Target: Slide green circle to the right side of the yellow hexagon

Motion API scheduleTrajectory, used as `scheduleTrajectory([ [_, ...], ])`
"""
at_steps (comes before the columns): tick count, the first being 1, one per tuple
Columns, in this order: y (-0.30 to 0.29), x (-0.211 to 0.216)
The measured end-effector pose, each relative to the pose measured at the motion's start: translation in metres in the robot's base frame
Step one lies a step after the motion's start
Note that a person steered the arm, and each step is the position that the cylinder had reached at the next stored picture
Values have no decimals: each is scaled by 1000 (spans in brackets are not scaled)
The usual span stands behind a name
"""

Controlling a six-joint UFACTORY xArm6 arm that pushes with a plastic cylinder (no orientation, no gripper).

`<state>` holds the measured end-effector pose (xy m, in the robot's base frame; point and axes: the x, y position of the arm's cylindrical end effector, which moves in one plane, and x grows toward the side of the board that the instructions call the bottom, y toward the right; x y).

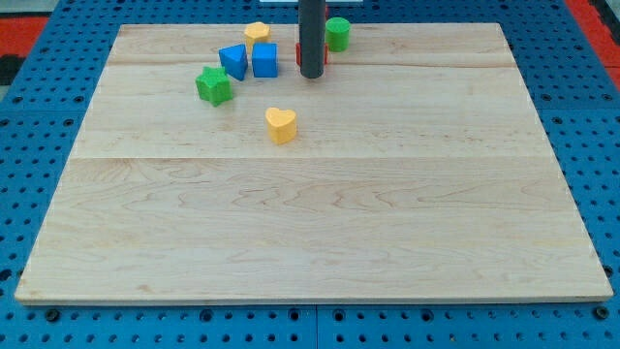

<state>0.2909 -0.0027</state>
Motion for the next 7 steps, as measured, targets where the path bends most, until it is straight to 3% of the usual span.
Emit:
scheduleTrajectory([
  [1, 6, 8],
  [2, 54, 40],
  [3, 140, 30],
  [4, 169, -54],
  [5, 148, -99],
  [7, 129, -99],
])
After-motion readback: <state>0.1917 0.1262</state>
